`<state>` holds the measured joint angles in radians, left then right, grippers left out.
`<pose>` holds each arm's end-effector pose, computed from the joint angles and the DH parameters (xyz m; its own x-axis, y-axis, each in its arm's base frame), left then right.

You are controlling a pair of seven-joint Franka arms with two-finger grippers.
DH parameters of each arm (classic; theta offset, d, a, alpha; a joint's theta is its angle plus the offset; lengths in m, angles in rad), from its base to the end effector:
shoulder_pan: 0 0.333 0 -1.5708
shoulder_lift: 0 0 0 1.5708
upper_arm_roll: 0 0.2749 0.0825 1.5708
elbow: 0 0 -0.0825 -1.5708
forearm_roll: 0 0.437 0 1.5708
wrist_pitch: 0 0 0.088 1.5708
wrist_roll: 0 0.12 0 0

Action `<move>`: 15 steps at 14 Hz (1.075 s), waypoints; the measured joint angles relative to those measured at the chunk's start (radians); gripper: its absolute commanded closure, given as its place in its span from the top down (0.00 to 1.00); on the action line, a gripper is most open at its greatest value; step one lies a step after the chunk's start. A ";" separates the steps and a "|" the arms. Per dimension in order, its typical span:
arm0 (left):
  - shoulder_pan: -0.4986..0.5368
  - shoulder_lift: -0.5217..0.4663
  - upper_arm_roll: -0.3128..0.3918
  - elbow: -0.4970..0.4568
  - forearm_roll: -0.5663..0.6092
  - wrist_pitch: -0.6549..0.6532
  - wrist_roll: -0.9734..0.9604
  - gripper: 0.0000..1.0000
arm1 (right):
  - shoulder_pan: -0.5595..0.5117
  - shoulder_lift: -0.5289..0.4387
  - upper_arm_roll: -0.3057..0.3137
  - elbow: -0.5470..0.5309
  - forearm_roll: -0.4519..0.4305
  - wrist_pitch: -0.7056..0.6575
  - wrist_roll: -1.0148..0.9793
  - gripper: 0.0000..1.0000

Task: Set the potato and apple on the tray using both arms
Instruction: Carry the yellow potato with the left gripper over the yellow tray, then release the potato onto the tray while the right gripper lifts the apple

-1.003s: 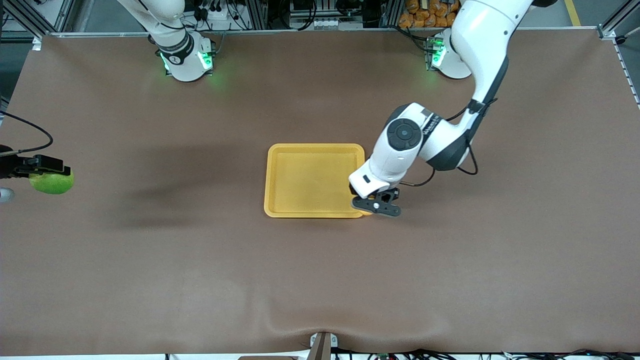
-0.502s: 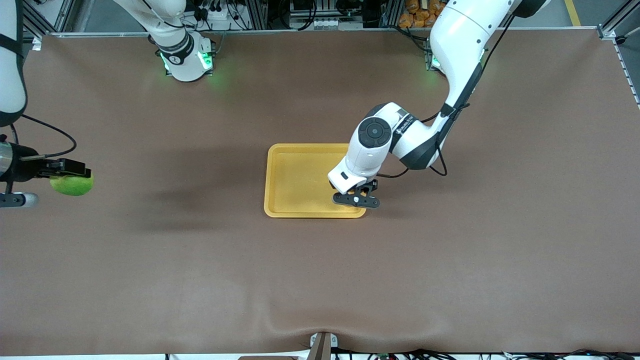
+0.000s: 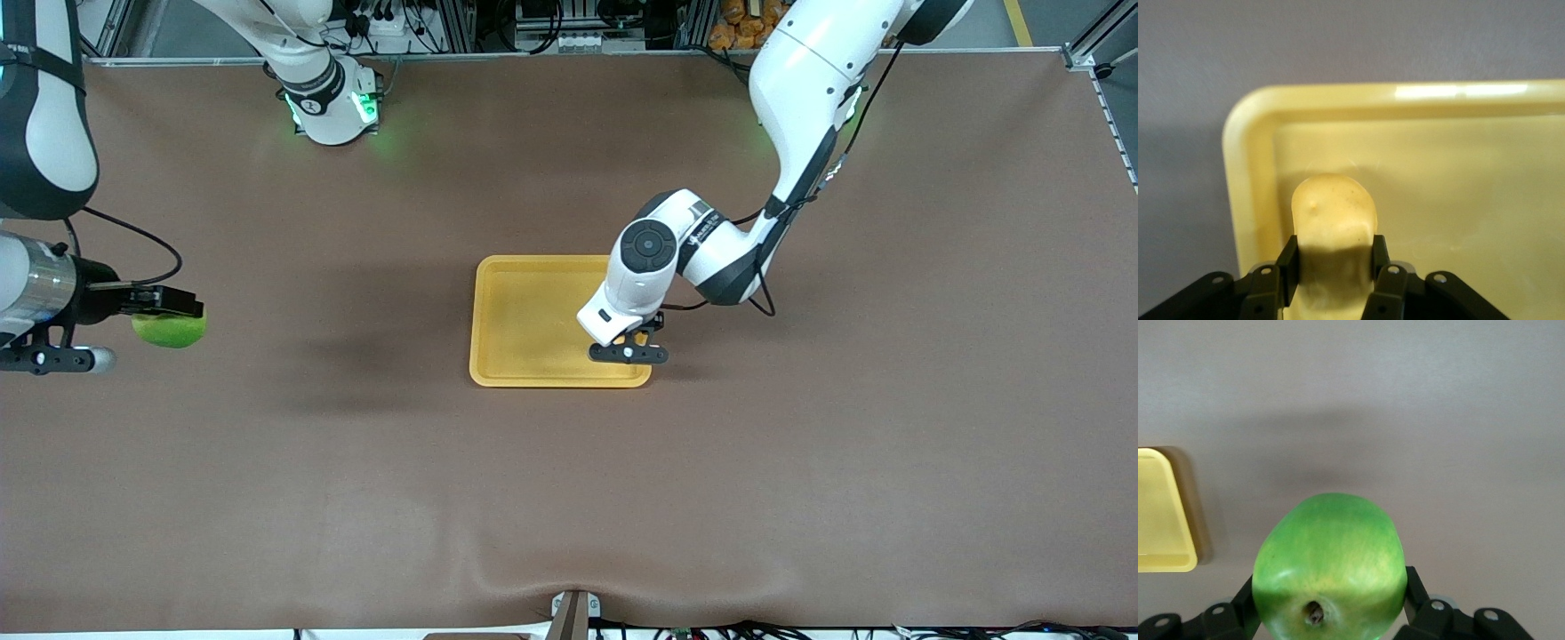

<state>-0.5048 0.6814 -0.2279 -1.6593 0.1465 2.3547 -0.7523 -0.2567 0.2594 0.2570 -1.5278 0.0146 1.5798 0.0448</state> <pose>0.5283 -0.4610 0.1414 0.9995 -0.0305 0.0017 -0.0306 -0.9983 0.0505 0.6553 -0.0101 0.4340 0.9788 -0.0397 -0.2009 -0.0548 -0.9960 -0.0705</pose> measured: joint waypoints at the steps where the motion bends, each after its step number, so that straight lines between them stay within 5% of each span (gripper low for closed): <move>1: -0.005 0.004 0.000 0.000 0.000 -0.005 -0.009 0.16 | 0.011 -0.002 0.000 0.000 0.004 0.000 0.008 0.00; 7: -0.006 0.005 0.006 0.003 0.018 -0.058 -0.014 0.22 | 0.052 -0.003 0.000 0.000 0.024 0.000 0.067 0.00; 8: -0.006 0.005 0.007 0.003 0.019 -0.061 -0.016 0.31 | 0.061 -0.003 0.000 0.000 0.024 0.001 0.082 0.00; 9: -0.006 0.005 0.007 0.004 0.019 -0.062 -0.019 0.55 | 0.070 -0.003 0.000 0.000 0.024 0.001 0.102 0.00; 10: -0.006 0.005 0.007 0.004 0.019 -0.063 -0.023 1.00 | 0.079 -0.003 0.000 0.000 0.024 0.001 0.117 0.00; 15: -0.006 0.004 0.008 0.010 0.034 -0.080 -0.032 1.00 | 0.123 -0.002 0.000 -0.001 0.026 0.001 0.189 0.00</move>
<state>-0.5103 0.6859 -0.2203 -1.6493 0.1800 2.2742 -0.7848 -0.1334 0.2570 0.2569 -1.5287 0.0404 1.5811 0.2337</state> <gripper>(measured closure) 0.075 0.159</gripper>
